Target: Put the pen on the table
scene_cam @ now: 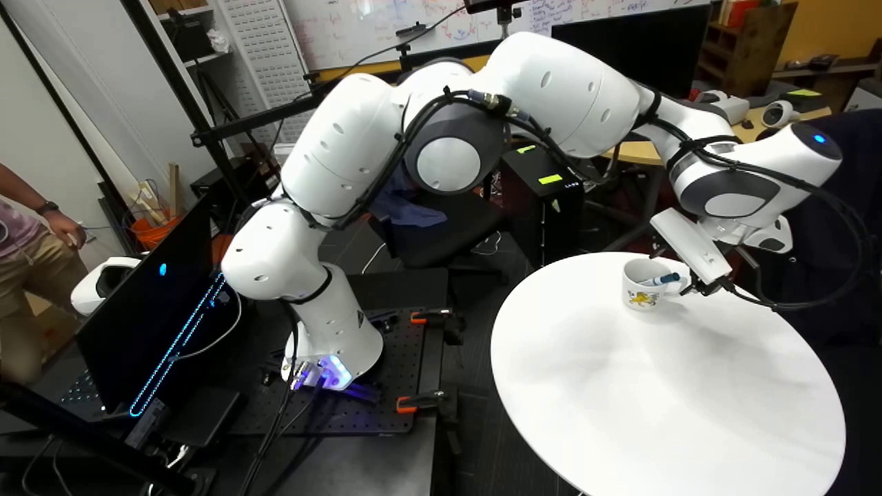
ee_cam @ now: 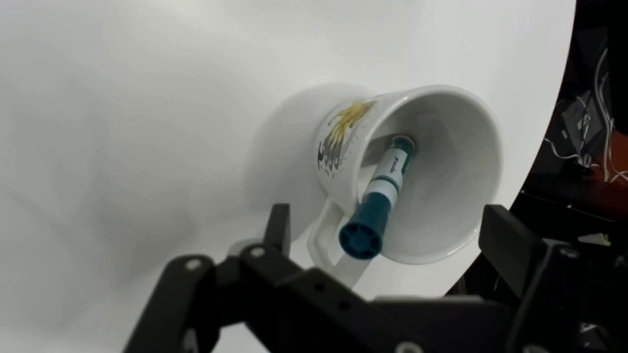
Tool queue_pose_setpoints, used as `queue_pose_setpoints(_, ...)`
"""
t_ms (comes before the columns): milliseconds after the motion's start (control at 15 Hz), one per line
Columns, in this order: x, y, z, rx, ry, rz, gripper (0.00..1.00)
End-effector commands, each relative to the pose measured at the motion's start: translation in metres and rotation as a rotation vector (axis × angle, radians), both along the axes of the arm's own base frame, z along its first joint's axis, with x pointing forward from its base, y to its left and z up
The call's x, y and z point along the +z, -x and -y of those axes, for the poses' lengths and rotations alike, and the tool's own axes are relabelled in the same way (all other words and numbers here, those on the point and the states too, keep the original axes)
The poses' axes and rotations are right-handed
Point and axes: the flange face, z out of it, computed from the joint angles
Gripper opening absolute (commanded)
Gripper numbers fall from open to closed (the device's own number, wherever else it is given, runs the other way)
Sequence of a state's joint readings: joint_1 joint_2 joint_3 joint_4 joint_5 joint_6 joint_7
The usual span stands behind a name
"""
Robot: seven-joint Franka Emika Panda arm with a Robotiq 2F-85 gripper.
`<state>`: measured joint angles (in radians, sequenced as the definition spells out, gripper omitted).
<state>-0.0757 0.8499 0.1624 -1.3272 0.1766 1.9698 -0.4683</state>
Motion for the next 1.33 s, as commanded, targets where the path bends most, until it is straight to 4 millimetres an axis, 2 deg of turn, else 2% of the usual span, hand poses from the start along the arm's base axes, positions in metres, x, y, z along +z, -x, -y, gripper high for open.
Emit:
queue_pose_setpoints(0, 0.0021, -0.0088, -0.0041, 0.014, -0.007, -0.015, 0.92)
queue_pose_setpoints(67, 0.0022, -0.01, -0.0042, 0.013, -0.008, -0.014, 0.85)
queue_pose_setpoints(133, 0.0025, -0.0108, -0.0045, 0.014, -0.009, -0.013, 0.83)
queue_pose_setpoints(200, 0.0025, -0.0118, -0.0046, 0.013, -0.009, -0.012, 0.75)
queue_pose_setpoints(333, 0.0037, -0.0132, -0.0046, 0.013, -0.012, -0.01, 0.75)
queue_pose_setpoints(400, 0.0046, -0.0135, -0.0042, 0.01, -0.013, -0.01, 0.69)
queue_pose_setpoints(467, 0.0053, -0.0132, -0.0035, 0.007, -0.013, -0.013, 0.72)
queue_pose_setpoints(667, 0.0071, -0.0117, -0.0013, 0.0, -0.016, -0.02, 0.68)
queue_pose_setpoints(1000, 0.0071, -0.0088, 0.0026, -0.011, -0.019, -0.031, 0.7)
queue_pose_setpoints(1133, 0.0073, -0.0081, 0.0037, -0.015, -0.018, -0.032, 0.68)
queue_pose_setpoints(1200, 0.0073, -0.0079, 0.004, -0.016, -0.018, -0.033, 0.45)
queue_pose_setpoints(1267, 0.0071, -0.0079, 0.0042, -0.016, -0.018, -0.033, 0.42)
